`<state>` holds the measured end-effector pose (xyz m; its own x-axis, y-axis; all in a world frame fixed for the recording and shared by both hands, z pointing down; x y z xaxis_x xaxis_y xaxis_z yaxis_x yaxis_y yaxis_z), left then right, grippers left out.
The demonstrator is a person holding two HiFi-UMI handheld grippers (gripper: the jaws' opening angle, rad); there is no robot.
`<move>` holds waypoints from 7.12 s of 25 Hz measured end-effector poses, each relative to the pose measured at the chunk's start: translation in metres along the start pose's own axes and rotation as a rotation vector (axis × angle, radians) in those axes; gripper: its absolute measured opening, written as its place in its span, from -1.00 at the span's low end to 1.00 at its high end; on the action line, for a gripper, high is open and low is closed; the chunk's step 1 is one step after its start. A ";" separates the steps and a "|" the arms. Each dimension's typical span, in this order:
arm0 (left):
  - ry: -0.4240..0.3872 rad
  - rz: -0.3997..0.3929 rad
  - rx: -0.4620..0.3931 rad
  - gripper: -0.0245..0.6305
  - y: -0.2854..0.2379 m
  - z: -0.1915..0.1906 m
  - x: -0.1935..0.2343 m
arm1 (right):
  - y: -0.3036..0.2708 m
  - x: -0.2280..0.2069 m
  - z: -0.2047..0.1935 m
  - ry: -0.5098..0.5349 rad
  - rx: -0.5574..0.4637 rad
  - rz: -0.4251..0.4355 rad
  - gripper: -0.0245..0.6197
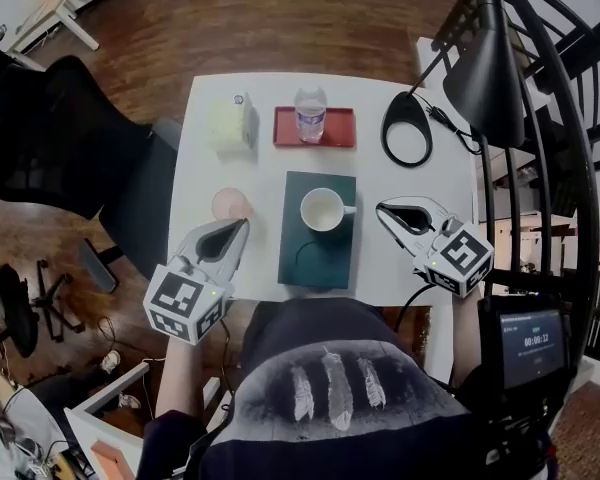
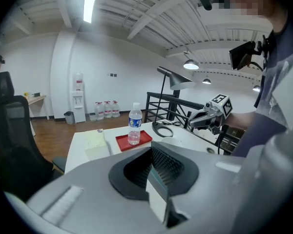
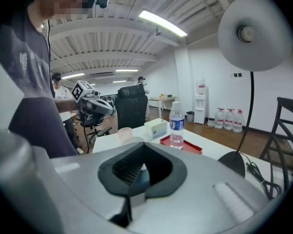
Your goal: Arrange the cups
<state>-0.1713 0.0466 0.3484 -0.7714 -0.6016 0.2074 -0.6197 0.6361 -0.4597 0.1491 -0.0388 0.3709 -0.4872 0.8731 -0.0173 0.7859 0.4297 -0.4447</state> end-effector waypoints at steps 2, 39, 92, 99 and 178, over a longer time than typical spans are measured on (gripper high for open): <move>-0.005 0.043 -0.011 -0.88 0.006 -0.004 0.004 | -0.003 0.003 0.001 0.005 0.002 0.008 -0.91; -0.111 0.222 0.079 0.34 -0.078 -0.137 0.096 | -0.005 0.009 0.013 0.000 0.103 -0.022 -0.91; -0.464 -0.716 0.130 0.19 -0.104 -0.063 -0.056 | 0.046 0.034 -0.021 -0.056 0.052 -0.145 -0.91; -0.496 -0.759 0.155 0.19 -0.120 -0.078 -0.066 | 0.051 0.035 -0.026 -0.070 0.055 -0.151 -0.91; -0.217 -0.421 -0.130 -0.88 -0.047 0.020 0.040 | 0.026 -0.001 0.011 -0.029 -0.097 -0.151 -0.91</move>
<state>-0.1707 -0.0169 0.3609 -0.4107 -0.8975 0.1609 -0.8948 0.3628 -0.2604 0.1655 -0.0307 0.3499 -0.6119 0.7907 0.0168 0.7356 0.5768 -0.3553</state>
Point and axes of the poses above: the fingertips, and each gripper's own axes: y backward along the fingers, x to its left, z out of its top, the point moved 9 cm from there along y, backward along the fingers, and after that the axes turned 8 degrees about -z, right-handed, at the moved point
